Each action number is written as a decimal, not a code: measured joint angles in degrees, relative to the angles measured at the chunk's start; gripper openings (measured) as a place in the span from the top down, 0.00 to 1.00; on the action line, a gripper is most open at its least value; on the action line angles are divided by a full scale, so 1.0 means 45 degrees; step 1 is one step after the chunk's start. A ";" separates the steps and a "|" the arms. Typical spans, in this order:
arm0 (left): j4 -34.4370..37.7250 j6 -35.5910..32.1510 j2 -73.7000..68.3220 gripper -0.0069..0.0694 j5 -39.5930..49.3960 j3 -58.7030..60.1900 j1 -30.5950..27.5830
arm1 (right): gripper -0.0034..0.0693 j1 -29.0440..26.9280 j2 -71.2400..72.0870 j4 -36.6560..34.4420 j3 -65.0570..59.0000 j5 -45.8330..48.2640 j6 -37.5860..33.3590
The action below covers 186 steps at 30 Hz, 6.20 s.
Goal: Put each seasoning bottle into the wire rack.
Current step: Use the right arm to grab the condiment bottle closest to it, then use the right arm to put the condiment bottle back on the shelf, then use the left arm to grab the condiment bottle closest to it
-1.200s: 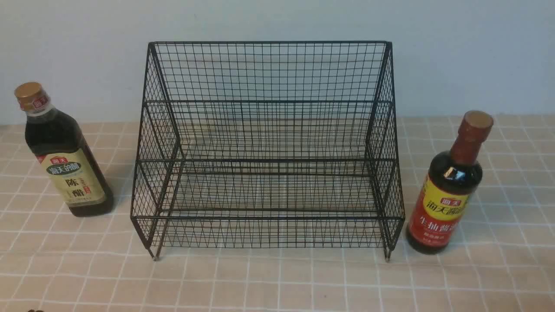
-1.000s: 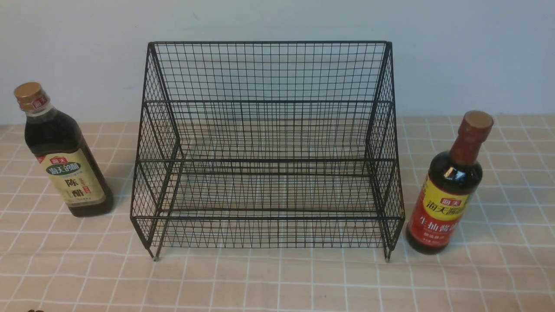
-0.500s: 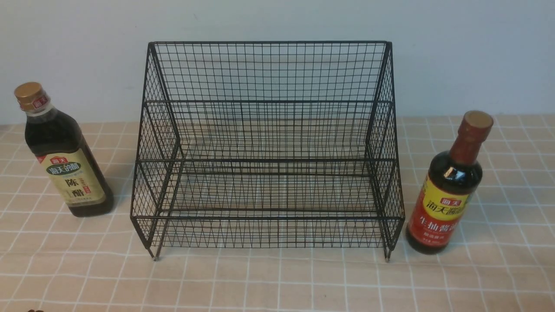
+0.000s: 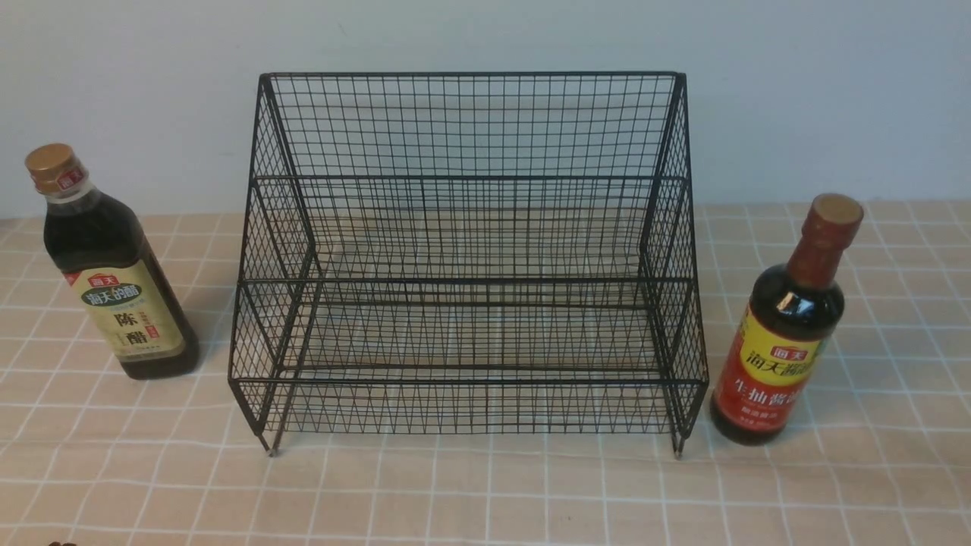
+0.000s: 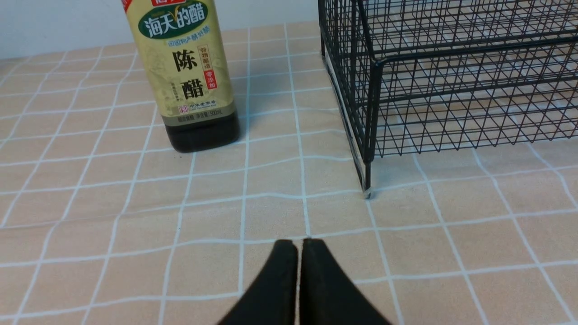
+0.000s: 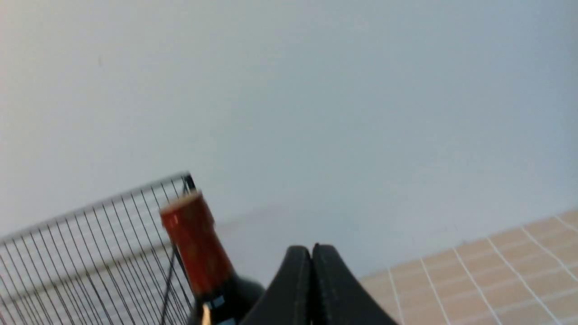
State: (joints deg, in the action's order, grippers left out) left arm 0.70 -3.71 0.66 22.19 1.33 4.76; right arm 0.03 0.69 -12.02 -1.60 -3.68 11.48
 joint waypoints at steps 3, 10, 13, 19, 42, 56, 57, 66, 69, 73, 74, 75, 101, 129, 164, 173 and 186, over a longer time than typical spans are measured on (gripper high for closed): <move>0.0000 0.0000 0.0000 0.92 0.0000 0.0000 0.0000 | 0.97 0.0000 0.0000 -0.0267 0.0000 -0.0844 0.0156; 0.0000 0.0000 0.0000 0.92 0.0000 0.0000 0.0000 | 0.97 0.0000 0.0000 -0.0310 0.0000 -0.1364 0.0258; 0.0000 0.0000 0.0000 0.92 0.0000 0.0000 0.0000 | 0.97 0.0000 0.0000 -0.0305 0.0083 -0.1849 0.0427; 0.0000 0.0000 0.0000 0.92 0.0000 0.0000 0.0000 | 0.96 0.0000 -0.1728 0.1310 0.2237 -0.1032 0.0624; 0.0000 0.0000 0.0000 0.92 0.0000 0.0000 0.0000 | 0.36 0.2036 -1.4143 0.8939 0.8059 -0.2674 0.5420; 0.0000 0.0000 0.0000 0.92 0.0000 0.0000 0.0000 | 0.28 0.2036 -1.7005 0.8939 0.8070 -0.3032 0.4134; 0.0000 0.0000 0.0000 0.92 0.0000 0.0000 0.0000 | 0.29 0.2036 -1.7033 0.8939 0.8070 -0.3032 0.4119; 0.0000 0.0000 0.0000 0.92 0.0000 0.0000 0.0000 | 0.58 0.2049 -1.6346 0.9129 0.8352 -0.2079 0.3719; 0.0000 0.0000 0.0000 0.92 0.0000 0.0000 0.0000 | 0.58 0.2049 -1.5442 0.9289 0.9145 -0.1130 0.3558; 0.0000 0.0000 0.0000 0.92 0.0000 0.0000 0.0000 | 0.58 0.2049 -1.4410 0.9839 1.0385 -0.0790 0.3663; 0.0000 0.0000 0.0000 0.92 0.0000 0.0000 0.0000 | 0.58 0.2049 -1.4365 0.9876 1.0448 -0.0804 0.3663; 0.0000 0.0000 0.0000 0.92 0.0000 0.0000 0.0000 | 0.58 0.2049 -1.4081 1.0152 1.0857 -0.0932 0.3894; 0.0000 0.0000 0.0000 0.92 0.0000 0.0000 0.0000 | 0.58 0.3954 -1.6114 1.5345 1.3015 -0.5178 0.9723; 0.0000 0.0000 0.0000 0.92 0.0000 0.0000 0.0000 | 0.58 0.4721 -1.7921 1.9336 1.3015 -0.2738 1.3174; 0.0000 0.0000 0.0000 0.92 0.0000 0.0000 0.0000 | 0.37 0.4744 -1.7741 2.5119 1.3246 -0.2366 2.0298; 0.0000 0.0000 0.0000 0.92 0.0000 0.0000 0.0000 | 0.45 0.4744 -1.4655 2.5093 1.3246 -0.2324 2.0191; 0.0000 0.0000 0.0000 0.92 0.0000 0.0000 0.0000 | 0.96 0.4744 -1.2029 2.4326 1.3246 0.3952 1.0959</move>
State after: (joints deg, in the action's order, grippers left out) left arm 0.70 -3.71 0.66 22.19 1.33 4.76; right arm 21.38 -53.44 97.45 58.01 14.11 60.79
